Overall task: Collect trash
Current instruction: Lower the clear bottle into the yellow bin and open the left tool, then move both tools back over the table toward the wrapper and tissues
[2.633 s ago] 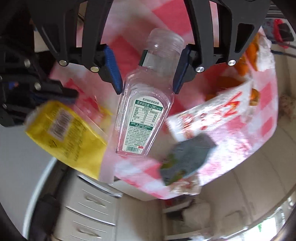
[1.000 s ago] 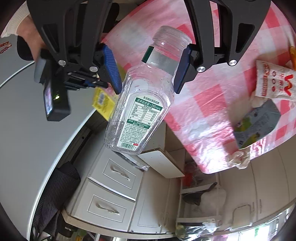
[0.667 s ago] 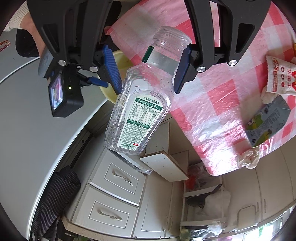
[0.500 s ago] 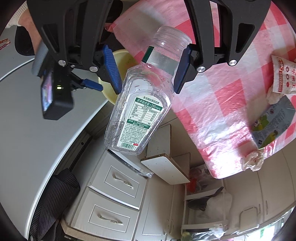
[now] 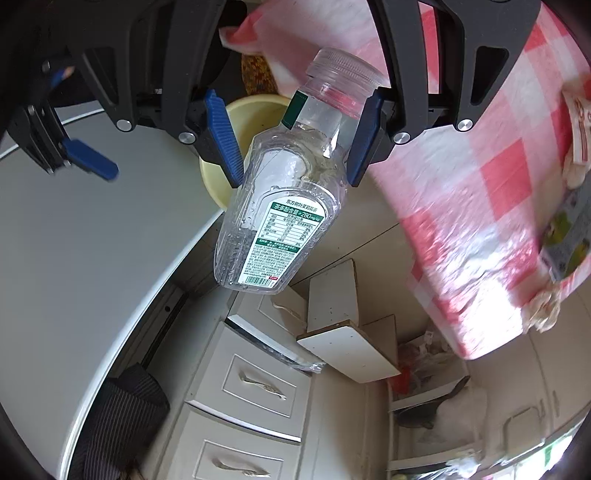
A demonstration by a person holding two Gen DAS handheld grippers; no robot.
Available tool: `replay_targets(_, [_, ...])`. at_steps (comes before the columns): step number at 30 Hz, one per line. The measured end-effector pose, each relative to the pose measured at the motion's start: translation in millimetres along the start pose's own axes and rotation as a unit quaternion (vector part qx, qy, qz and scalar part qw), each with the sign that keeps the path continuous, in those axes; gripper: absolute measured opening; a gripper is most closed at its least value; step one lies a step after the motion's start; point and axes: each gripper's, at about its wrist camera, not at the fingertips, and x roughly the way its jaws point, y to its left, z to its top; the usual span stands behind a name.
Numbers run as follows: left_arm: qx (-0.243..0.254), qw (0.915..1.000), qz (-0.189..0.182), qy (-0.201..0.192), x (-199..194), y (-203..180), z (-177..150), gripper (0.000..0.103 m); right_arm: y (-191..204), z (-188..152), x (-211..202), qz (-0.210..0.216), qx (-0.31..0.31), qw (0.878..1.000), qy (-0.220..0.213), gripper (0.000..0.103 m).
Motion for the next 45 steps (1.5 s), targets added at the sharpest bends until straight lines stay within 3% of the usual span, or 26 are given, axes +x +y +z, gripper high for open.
replay_targets(9, [0.042,0.9979,0.025,0.041,35,-38,16,0.056,-8,1,5,0.008,0.026,1.0,-0.001,0.07])
replay_targets(16, [0.012,0.9996,0.017,0.02,21,-27,19,0.068,-7,2,3,0.008,0.029,0.999,-0.011,0.076])
replay_targets(22, [-0.017,0.999,0.034,-0.023,-19,-1,10,0.073,1,4,-1,0.009,0.02,0.999,-0.024,0.079])
replay_targets(27, [-0.029,0.9946,0.079,-0.062,-58,25,-12,0.081,15,7,-7,0.012,0.002,0.999,-0.046,0.083])
replay_targets(42, [-0.075,0.9774,0.166,-0.107,-148,121,-81,0.086,98,16,-21,0.029,-0.112,0.99,-0.08,0.083])
replay_targets(45, [-0.108,0.9716,0.178,-0.112,-159,147,-96,0.086,117,16,-21,0.036,-0.135,0.987,-0.082,0.083])
